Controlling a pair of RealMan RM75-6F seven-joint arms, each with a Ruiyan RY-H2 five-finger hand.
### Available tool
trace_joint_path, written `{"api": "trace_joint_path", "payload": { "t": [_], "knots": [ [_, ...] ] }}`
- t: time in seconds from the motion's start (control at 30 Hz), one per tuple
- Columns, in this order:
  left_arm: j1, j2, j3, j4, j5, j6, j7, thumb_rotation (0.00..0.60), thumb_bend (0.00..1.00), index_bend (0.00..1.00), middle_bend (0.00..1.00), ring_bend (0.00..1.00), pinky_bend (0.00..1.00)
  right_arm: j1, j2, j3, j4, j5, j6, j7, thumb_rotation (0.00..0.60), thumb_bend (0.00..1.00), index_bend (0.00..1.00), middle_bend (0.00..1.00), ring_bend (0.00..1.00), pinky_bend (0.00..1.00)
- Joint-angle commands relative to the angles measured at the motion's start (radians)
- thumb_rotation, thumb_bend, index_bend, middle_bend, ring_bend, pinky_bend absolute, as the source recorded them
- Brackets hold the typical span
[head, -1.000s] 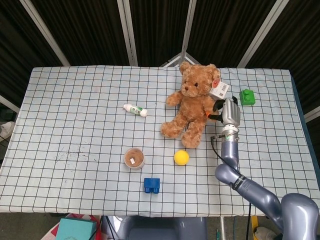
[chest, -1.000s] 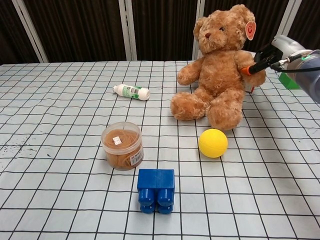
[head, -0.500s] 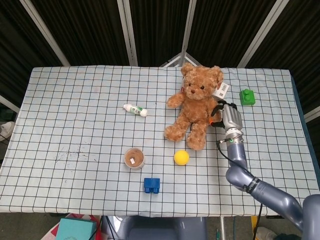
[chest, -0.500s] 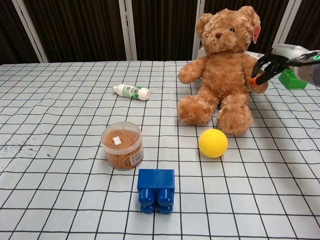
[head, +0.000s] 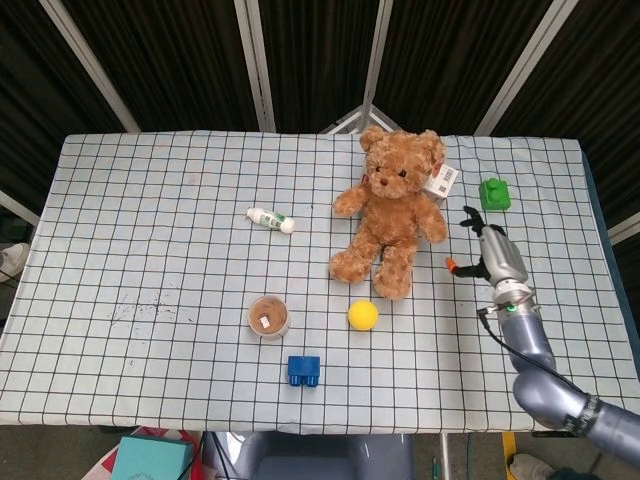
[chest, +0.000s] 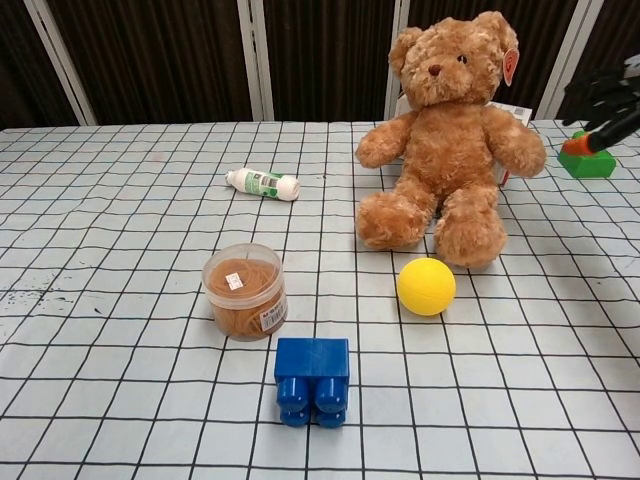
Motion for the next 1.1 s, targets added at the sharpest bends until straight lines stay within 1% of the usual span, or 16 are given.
{"api": "trace_joint_path", "payload": {
  "t": [0.03,0.1,0.2,0.23,0.27,0.3,0.37,0.4,0.47,0.5,0.6,0.63,0.73,0.83,0.93,1.1],
  "knots": [
    [0.001,0.001,0.0,0.0,0.001,0.001,-0.003,0.6,0.17,0.22,0.06,0.01,0.14,-0.114,0.138,-0.016,-0.122,-0.037,0.01,0.091,0.6,0.35,0.07,0.23,0.2,0.0],
    [0.001,0.002,0.0,0.0,0.003,0.001,-0.006,0.6,0.17,0.22,0.06,0.01,0.14,-0.153,0.177,-0.031,-0.15,-0.06,0.012,0.119,0.6,0.35,0.11,0.25,0.21,0.0],
    [0.001,0.003,0.001,0.0,0.007,0.0,-0.011,0.6,0.17,0.22,0.06,0.01,0.14,-0.219,0.239,-0.088,-0.186,-0.113,0.027,0.128,0.6,0.35,0.12,0.26,0.21,0.0],
    [0.001,0.003,0.002,0.001,0.009,0.0,-0.012,0.6,0.17,0.22,0.06,0.01,0.14,-0.252,0.258,-0.117,-0.202,-0.151,0.054,0.125,0.6,0.35,0.12,0.26,0.21,0.0],
    [0.001,0.004,0.002,0.001,0.01,0.0,-0.013,0.6,0.17,0.22,0.06,0.01,0.14,-0.272,0.263,-0.133,-0.211,-0.184,0.077,0.127,0.6,0.35,0.12,0.26,0.21,0.0],
    [0.001,0.004,0.003,0.0,0.013,-0.001,-0.013,0.6,0.17,0.22,0.06,0.01,0.14,-0.306,0.261,-0.164,-0.218,-0.25,0.125,0.123,0.6,0.35,0.12,0.26,0.21,0.0],
    [0.0,0.004,0.005,-0.001,0.018,-0.001,-0.012,0.6,0.17,0.22,0.06,0.01,0.14,-0.35,0.243,-0.201,-0.213,-0.347,0.197,0.126,0.6,0.35,0.12,0.25,0.2,0.0],
    [0.0,0.004,0.006,-0.002,0.023,-0.001,-0.012,0.6,0.17,0.22,0.06,0.01,0.14,-0.385,0.215,-0.233,-0.193,-0.439,0.27,0.121,0.6,0.35,0.11,0.24,0.19,0.0],
    [0.001,0.004,0.009,-0.004,0.029,0.001,-0.012,0.6,0.17,0.22,0.06,0.01,0.14,-0.423,0.175,-0.283,-0.144,-0.574,0.349,0.112,0.6,0.35,0.08,0.18,0.13,0.0],
    [0.002,0.004,0.011,-0.006,0.035,0.002,-0.013,0.6,0.17,0.22,0.06,0.01,0.14,-0.449,0.152,-0.325,-0.093,-0.669,0.396,0.1,0.6,0.34,0.07,0.16,0.12,0.0],
    [0.004,0.005,0.014,-0.008,0.045,0.006,-0.015,0.6,0.17,0.22,0.06,0.01,0.14,-0.49,0.105,-0.378,0.01,-0.794,0.482,0.097,0.6,0.32,0.06,0.12,0.09,0.0],
    [0.006,0.006,0.016,-0.009,0.05,0.009,-0.017,0.6,0.17,0.22,0.06,0.01,0.14,-0.505,0.081,-0.391,0.063,-0.84,0.52,0.114,0.6,0.32,0.05,0.1,0.09,0.0],
    [0.009,0.009,0.019,-0.011,0.061,0.017,-0.023,0.6,0.17,0.22,0.06,0.01,0.14,-0.525,0.046,-0.409,0.165,-0.917,0.583,0.148,0.6,0.32,0.03,0.09,0.08,0.0],
    [0.014,0.012,0.019,-0.01,0.071,0.027,-0.035,0.6,0.17,0.22,0.06,0.01,0.14,-0.538,0.011,-0.413,0.268,-0.984,0.657,0.146,0.6,0.32,0.03,0.08,0.08,0.0],
    [0.017,0.015,0.021,-0.007,0.076,0.031,-0.044,0.6,0.17,0.22,0.06,0.01,0.14,-0.54,-0.003,-0.42,0.338,-1.009,0.666,0.172,0.6,0.32,0.03,0.08,0.08,0.0],
    [0.016,0.016,0.024,-0.001,0.086,0.028,-0.055,0.6,0.17,0.22,0.06,0.01,0.14,-0.541,0.001,-0.421,0.362,-1.017,0.665,0.215,0.6,0.32,0.04,0.08,0.08,0.0]
  ]
}}
